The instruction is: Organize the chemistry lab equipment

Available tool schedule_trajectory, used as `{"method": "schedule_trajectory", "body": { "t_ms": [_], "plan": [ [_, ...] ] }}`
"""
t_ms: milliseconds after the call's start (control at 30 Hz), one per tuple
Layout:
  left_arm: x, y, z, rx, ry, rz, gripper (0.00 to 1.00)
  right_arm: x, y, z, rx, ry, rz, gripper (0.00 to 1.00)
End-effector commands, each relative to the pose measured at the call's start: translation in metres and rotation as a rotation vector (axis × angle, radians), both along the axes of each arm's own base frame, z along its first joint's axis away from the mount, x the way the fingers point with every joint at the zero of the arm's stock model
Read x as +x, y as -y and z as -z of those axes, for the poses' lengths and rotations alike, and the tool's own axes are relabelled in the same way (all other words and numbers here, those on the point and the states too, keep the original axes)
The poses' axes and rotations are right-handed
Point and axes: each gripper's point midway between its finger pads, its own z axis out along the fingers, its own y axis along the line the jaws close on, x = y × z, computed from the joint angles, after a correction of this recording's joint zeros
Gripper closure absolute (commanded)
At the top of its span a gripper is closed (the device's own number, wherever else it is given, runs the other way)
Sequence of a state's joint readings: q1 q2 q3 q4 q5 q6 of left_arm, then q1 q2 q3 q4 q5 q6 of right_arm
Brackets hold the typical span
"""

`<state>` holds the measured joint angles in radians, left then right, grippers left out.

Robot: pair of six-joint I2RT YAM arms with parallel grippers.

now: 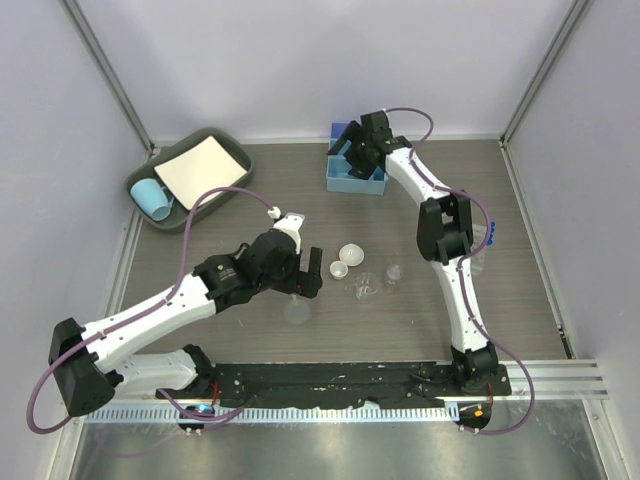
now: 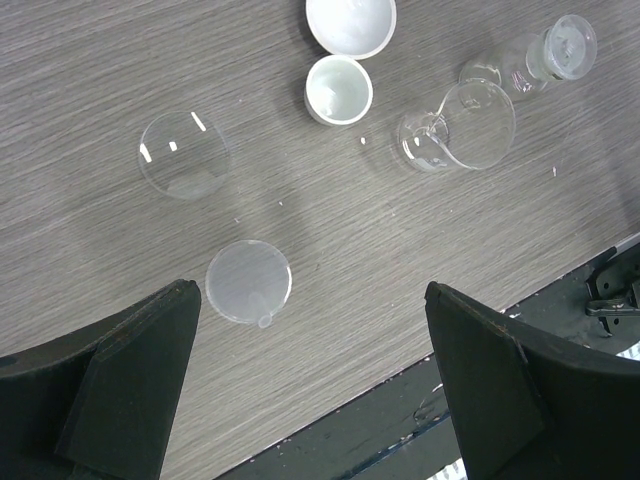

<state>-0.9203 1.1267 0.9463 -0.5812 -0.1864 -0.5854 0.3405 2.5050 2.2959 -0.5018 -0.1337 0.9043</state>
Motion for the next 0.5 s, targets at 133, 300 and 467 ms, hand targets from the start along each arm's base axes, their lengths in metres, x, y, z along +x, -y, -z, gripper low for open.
{"method": "schedule_trajectory", "body": {
  "t_ms": [133, 300, 467],
  "plan": [
    [0.001, 0.003, -0.010, -0.038, 0.022, 0.015, 0.00, -0.020, 0.016, 0.022, -0.171, -0.031, -0.107, 0.05],
    [0.000, 0.006, -0.012, -0.058, 0.018, 0.018, 0.00, -0.040, 0.041, 0.036, -0.327, -0.084, -0.143, 0.05],
    [-0.001, 0.010, -0.014, -0.087, 0.009, 0.015, 0.00, -0.059, 0.064, 0.034, -0.428, -0.080, -0.146, 0.04]
  ]
}}
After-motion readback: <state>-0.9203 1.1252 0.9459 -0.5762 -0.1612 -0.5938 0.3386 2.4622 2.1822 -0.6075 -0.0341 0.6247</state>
